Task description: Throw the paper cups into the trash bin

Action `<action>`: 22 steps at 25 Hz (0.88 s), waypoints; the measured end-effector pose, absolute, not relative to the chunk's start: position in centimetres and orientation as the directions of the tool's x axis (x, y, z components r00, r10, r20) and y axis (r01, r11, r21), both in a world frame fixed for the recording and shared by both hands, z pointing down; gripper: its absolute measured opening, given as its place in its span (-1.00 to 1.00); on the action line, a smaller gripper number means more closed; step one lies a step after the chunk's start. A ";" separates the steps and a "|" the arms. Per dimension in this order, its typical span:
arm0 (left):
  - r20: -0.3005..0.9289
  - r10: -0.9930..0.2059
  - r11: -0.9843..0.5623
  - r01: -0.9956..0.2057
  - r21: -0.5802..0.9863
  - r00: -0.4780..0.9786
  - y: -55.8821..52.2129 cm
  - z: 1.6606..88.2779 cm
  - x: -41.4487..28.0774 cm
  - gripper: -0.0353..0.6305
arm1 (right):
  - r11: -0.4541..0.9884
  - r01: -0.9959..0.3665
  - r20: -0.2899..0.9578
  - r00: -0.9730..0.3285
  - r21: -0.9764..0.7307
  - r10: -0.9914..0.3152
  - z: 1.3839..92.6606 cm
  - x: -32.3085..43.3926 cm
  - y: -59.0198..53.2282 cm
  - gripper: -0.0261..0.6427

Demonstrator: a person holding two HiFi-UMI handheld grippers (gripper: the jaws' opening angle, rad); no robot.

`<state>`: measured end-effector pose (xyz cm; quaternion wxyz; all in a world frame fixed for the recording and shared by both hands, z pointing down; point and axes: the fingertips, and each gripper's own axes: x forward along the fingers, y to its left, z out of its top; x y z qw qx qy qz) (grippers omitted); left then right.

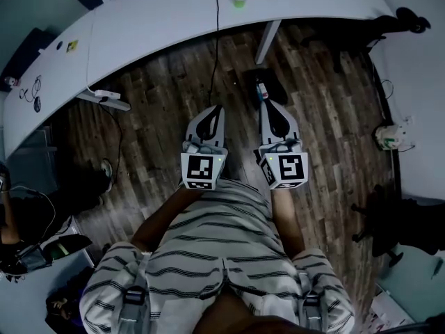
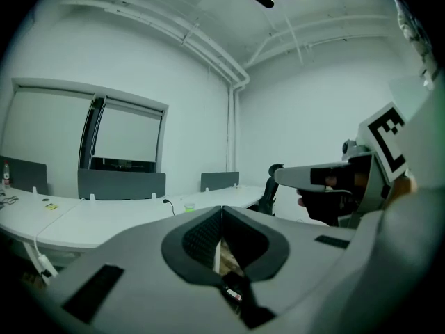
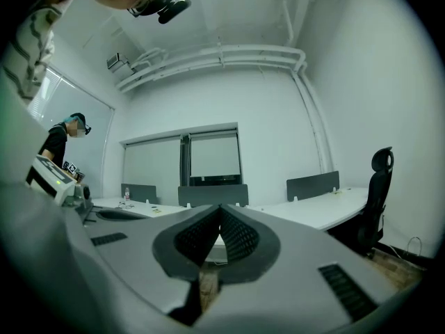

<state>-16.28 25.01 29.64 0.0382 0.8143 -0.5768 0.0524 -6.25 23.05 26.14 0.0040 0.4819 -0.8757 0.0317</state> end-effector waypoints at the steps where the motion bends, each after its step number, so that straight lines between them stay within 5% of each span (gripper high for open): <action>1: 0.129 -0.934 -0.336 -0.942 0.003 0.333 23.5 29.6 -16.5 -0.82 | 0.532 -0.845 0.040 -0.534 -0.052 -0.844 26.1 -6.5 21.6 -0.89; 22: 0.133 -0.872 -0.470 -0.882 0.036 0.470 -1.5 26.9 -21.0 -0.82 | 0.431 -0.901 0.075 -0.434 -0.052 -0.898 23.4 -11.8 -1.5 -0.89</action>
